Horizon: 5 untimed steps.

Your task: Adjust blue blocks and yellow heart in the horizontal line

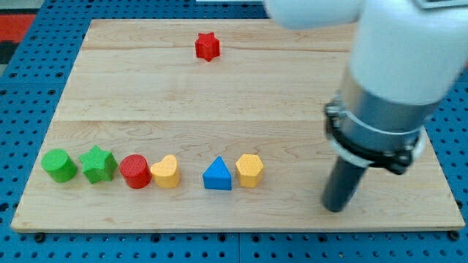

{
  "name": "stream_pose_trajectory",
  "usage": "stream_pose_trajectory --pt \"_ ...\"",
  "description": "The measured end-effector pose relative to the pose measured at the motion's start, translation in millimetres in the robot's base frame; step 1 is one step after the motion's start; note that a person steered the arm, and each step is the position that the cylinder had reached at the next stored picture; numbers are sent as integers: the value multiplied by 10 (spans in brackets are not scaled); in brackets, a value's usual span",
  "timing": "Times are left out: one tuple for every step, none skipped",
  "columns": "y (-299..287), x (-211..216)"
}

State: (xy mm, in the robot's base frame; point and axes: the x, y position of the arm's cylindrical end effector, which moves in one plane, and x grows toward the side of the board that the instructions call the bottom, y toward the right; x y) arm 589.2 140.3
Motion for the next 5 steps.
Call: stream_pose_trajectory --pt "112 -9" --pt "224 -50" --pt "234 -101" --pt "-37 -25" --pt "-235 -359"
